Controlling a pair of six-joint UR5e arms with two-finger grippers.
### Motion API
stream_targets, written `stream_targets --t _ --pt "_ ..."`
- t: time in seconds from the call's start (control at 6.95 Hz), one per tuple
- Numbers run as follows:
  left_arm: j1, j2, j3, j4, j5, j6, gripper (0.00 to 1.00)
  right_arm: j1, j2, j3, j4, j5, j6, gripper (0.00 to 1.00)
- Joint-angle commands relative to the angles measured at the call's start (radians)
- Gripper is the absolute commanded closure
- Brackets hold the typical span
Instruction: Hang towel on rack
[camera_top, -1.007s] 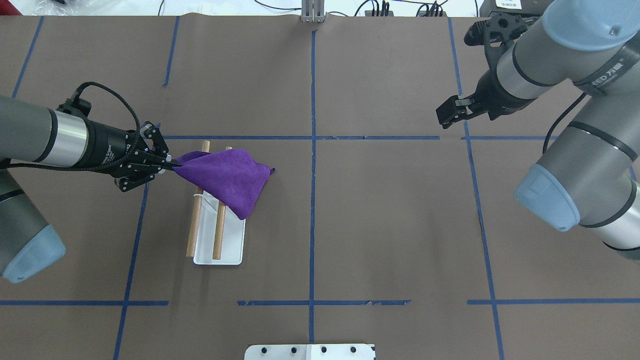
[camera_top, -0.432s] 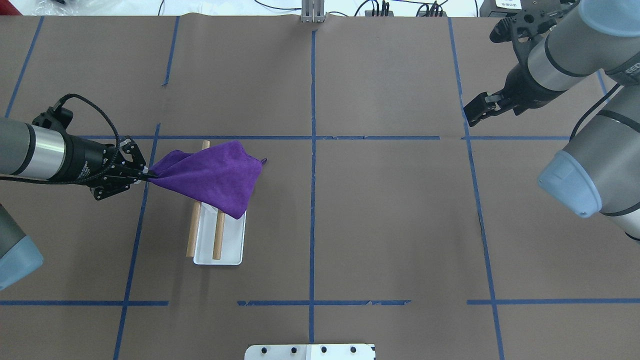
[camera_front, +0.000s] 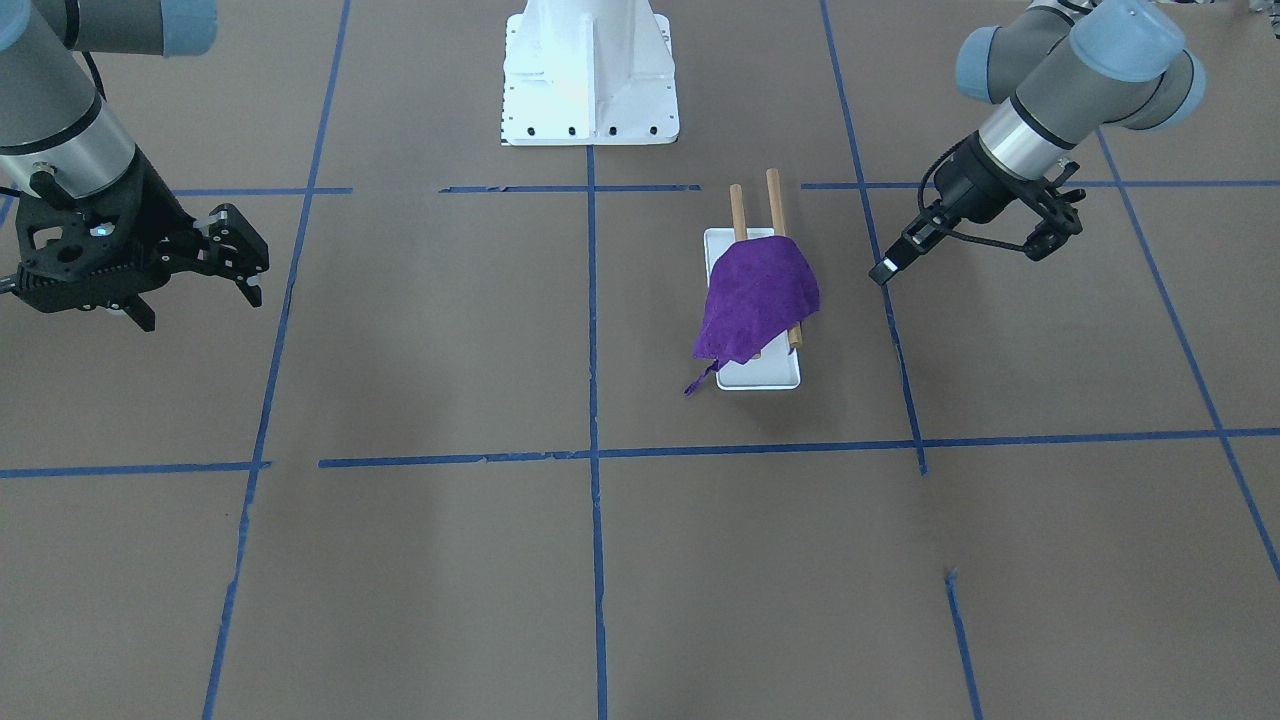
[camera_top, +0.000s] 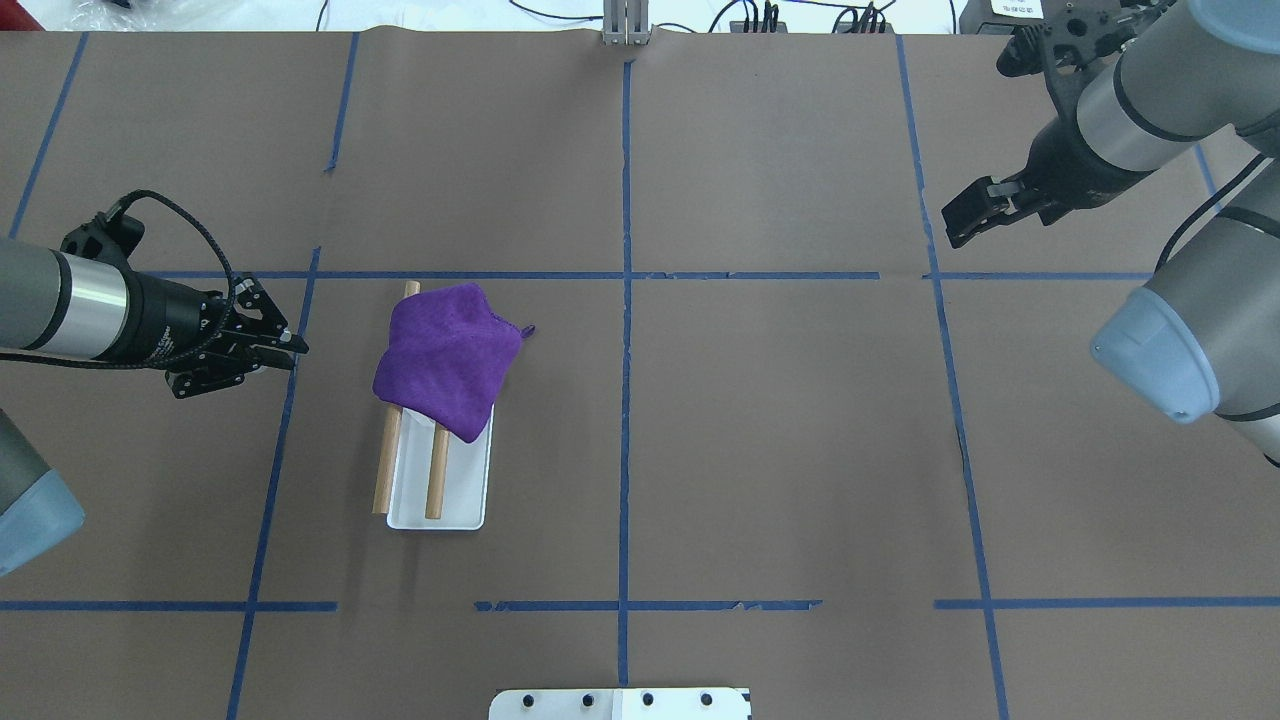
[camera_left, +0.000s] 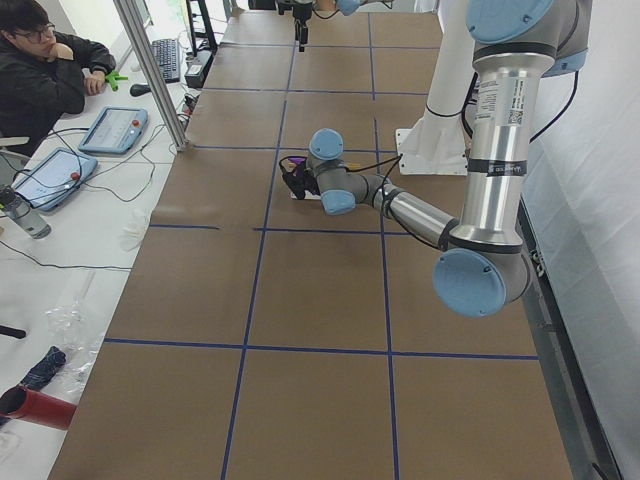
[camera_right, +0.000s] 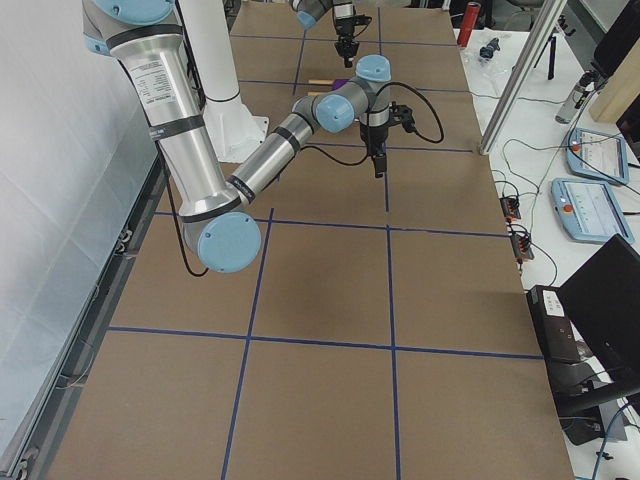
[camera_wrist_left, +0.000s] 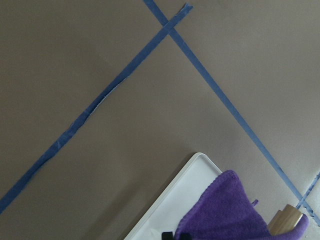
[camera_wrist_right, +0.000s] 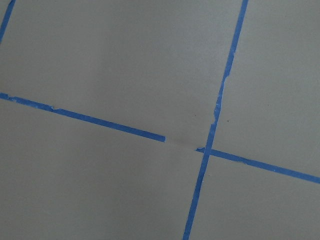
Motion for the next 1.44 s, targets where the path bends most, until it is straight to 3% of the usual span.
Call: stream_targets --t 0.0,0.29,0.58,0.72,1.01,1.29 --pt "-0.002 -0.002 0.004 0.033 -0.005 0.186 0.0 0.011 -0.022 -0.002 0.0 0.001 -0.001 0.0" --pt "-0.064 0.016 -0.005 0.135 -0.008 0.621 0.0 0.092 -0.045 -0.037 -0.003 0.066 -0.064 0.0" --pt "-0.269 0.092 0.01 0.203 -0.122 1.138 0.0 0.207 -0.103 -0.11 -0.003 0.095 -0.334 0.0" --pt "-0.348 0.093 0.01 0.312 -0.124 1.365 0.0 0.278 -0.138 -0.147 -0.002 0.101 -0.464 0.0" --pt "-0.507 0.106 0.013 0.531 -0.12 1.821 0.0 0.452 -0.219 -0.259 0.008 0.206 -0.707 0.0" --pt "-0.633 0.193 0.014 0.588 -0.124 1.936 0.0 0.548 -0.301 -0.268 0.006 0.208 -0.697 0.0"
